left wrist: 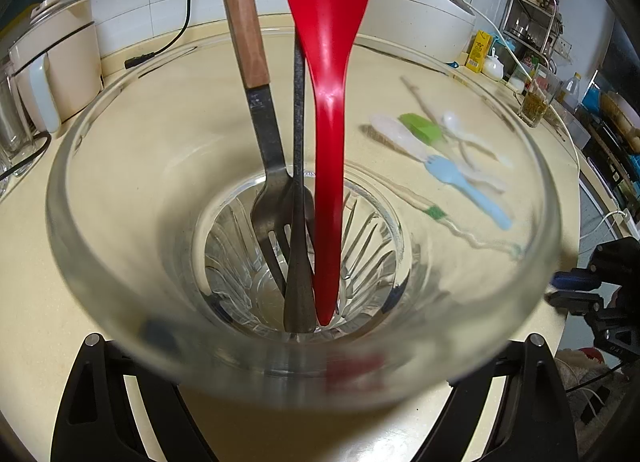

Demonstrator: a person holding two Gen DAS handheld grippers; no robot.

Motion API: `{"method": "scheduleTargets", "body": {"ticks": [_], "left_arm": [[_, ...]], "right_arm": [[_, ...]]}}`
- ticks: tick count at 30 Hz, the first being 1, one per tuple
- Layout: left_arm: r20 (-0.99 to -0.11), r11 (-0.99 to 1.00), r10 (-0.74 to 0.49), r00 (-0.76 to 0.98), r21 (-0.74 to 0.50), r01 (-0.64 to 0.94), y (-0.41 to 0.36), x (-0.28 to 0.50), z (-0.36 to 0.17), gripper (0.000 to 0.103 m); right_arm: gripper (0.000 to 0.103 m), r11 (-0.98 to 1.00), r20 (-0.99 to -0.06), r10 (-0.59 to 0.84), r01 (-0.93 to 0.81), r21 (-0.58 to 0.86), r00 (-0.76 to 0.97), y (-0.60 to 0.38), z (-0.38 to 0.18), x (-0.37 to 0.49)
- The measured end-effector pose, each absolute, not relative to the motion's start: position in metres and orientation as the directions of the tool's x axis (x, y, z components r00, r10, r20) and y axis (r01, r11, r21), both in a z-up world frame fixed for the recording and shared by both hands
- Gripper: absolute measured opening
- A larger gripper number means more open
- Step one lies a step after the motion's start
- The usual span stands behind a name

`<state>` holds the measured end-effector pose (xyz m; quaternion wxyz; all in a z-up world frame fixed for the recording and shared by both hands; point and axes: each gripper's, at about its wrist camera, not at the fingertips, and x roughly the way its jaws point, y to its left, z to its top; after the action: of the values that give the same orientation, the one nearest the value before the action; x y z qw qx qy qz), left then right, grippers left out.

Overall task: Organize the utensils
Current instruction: 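Move the right gripper to the paper-wrapped chopsticks and close on them, then lift the wrapped chopsticks off the counter with the right gripper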

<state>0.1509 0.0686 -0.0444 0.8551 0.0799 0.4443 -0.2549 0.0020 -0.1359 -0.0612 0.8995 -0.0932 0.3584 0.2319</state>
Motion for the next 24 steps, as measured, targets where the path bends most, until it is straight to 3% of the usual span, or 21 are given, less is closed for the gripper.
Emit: {"method": "scheduleTargets", "body": {"ticks": [7, 12, 19, 24], "left_arm": [[-0.804, 0.858, -0.353, 0.478, -0.074, 0.509, 0.066, 0.150, -0.045, 0.092], [-0.804, 0.858, -0.352, 0.478, -0.073, 0.509, 0.066, 0.150, -0.045, 0.092], [-0.804, 0.858, -0.354, 0.478, -0.075, 0.509, 0.065, 0.150, -0.045, 0.092], [-0.805, 0.858, -0.351, 0.478, -0.071, 0.509, 0.064, 0.150, -0.045, 0.092]], "right_arm": [[0.010, 0.888, -0.704, 0.330, -0.459, 0.005, 0.630, -0.155, -0.060, -0.008], [0.010, 0.866, -0.679, 0.456, -0.464, 0.188, 0.576, -0.167, -0.061, -0.011], [0.010, 0.845, -0.672, 0.475, -0.508, 0.169, 0.568, -0.158, -0.059, -0.032], [0.019, 0.847, -0.651, 0.470, -0.513, 0.142, 0.596, -0.158, -0.055, -0.044]]}}
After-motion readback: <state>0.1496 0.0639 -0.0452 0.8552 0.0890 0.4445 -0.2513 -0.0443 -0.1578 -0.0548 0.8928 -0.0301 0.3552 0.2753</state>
